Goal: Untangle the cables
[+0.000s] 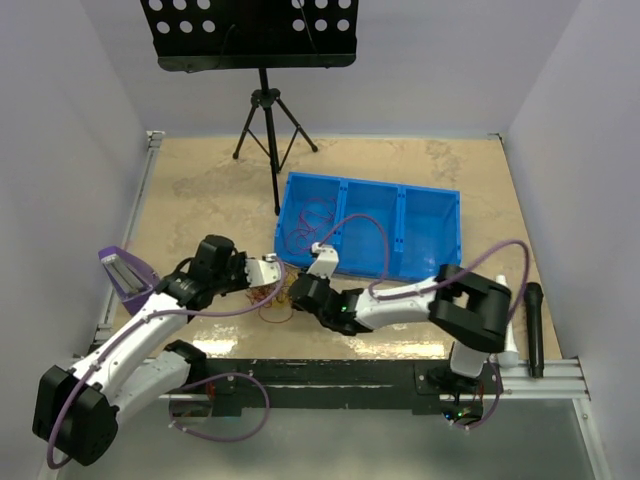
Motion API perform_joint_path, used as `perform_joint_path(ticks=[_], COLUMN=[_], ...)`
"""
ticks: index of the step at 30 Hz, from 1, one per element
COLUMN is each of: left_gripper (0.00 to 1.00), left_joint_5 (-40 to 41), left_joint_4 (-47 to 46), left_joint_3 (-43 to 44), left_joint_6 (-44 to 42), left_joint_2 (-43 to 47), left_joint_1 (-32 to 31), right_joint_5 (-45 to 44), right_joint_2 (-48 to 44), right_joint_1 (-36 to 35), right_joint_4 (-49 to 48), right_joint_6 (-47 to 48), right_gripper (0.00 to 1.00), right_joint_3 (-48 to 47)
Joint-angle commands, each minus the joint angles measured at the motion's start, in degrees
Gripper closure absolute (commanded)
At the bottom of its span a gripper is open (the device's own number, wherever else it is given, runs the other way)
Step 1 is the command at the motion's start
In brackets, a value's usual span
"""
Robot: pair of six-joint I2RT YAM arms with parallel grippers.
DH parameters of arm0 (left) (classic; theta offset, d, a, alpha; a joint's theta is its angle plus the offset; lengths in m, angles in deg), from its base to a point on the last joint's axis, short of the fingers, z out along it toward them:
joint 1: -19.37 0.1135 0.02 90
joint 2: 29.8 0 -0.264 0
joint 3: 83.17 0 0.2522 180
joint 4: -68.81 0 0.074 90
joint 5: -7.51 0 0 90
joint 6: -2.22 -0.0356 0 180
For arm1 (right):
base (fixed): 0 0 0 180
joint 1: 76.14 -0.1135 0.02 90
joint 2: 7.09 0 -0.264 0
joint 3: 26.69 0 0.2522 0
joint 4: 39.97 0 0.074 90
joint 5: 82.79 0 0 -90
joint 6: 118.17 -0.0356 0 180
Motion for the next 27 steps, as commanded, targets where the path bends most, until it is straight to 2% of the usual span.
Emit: perform_joint_path(ticks=[1,9,18,20,22,24,27], left_gripper=[1.0,1.0,1.0,1.0,1.0,1.0,1.0], left_joint_5=[11.9,8.6,3.8,1.3,-6.5,-15.2,-25.2], left_joint_4=[-10.3,-17.4,-19.3,-18.2,-13.0,-6.9,-3.9], left_joint_3=[1.1,11.9,16.4,16.9,18.1,18.8,19.9], left_joint_6=[0.2,7.1,6.0,5.9,5.8,5.5,5.1], left_joint_2=[-1.3,-4.2,-8.1,-8.5,-7.1,-4.4,-0.4], left_joint_1=[4.7,21.8,36.9,37.8,37.9,37.9,37.8], right_joint_5=[-5.4,-9.3,-17.5,-18.3,-17.7,-15.6,-12.5], right_joint_2=[-13.8,-41.1,-62.0,-65.8,-67.2,-65.9,-61.1], right_joint_1=[-0.3,-0.3,-0.3,-0.3,-0.3,-0.3,-0.3], right_joint_4=[9.3,27.9,55.1,56.0,54.9,51.0,42.7], right_joint_6=[-9.2,-24.5,-34.5,-32.8,-29.9,-26.0,-18.4], right_gripper=[1.0,1.0,1.0,1.0,1.0,1.0,1.0], right_joint_3=[6.1,14.6,9.3,8.3,7.8,7.9,8.6])
